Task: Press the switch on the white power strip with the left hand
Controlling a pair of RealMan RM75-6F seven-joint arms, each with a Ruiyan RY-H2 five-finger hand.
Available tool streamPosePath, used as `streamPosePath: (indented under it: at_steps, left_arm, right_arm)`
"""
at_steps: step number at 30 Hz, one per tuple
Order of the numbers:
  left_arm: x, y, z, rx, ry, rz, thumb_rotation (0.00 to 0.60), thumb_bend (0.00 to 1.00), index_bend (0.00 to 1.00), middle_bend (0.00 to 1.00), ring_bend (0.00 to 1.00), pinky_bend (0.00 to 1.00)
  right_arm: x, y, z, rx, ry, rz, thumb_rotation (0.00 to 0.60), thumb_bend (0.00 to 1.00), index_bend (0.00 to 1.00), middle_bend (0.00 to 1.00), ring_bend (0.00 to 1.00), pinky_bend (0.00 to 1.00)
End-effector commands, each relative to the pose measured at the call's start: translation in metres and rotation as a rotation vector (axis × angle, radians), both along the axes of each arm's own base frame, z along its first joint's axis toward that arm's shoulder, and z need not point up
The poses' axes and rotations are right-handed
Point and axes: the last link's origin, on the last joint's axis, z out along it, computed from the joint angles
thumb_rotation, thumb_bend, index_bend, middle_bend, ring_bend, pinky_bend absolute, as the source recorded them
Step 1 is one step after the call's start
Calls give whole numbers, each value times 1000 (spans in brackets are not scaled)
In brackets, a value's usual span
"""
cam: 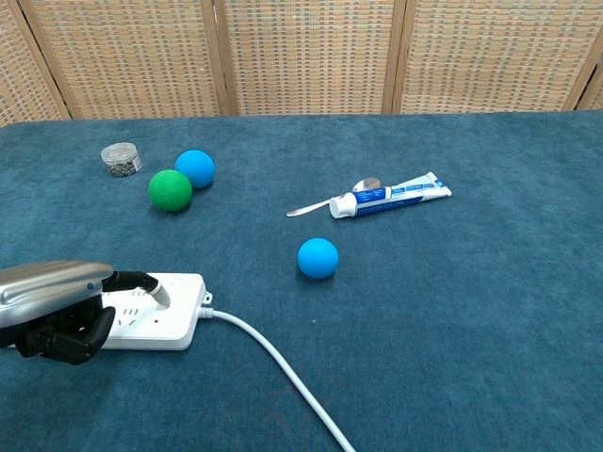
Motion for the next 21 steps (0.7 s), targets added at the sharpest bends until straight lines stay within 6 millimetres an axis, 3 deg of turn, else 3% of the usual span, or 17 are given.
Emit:
streamPosePath:
  at_steps: [1,16,21]
  left_arm:
    - [-2,0,0,8,13,7,600,1000,222,1000,1000,1000]
    - [-7,-1,-7,-36,28,38,600,1000,229,1000,1000,1000]
    - [0,5,5,30,-55,25,600,1000,229,1000,1000,1000]
  right_arm:
    - [0,0,0,0,-1,0,600,0,0,0,0,0]
    - [0,0,0,-1,3,-1,600,0,0,0,0,0]
    - [0,0,1,-4,2,-2,600,0,0,0,0,0]
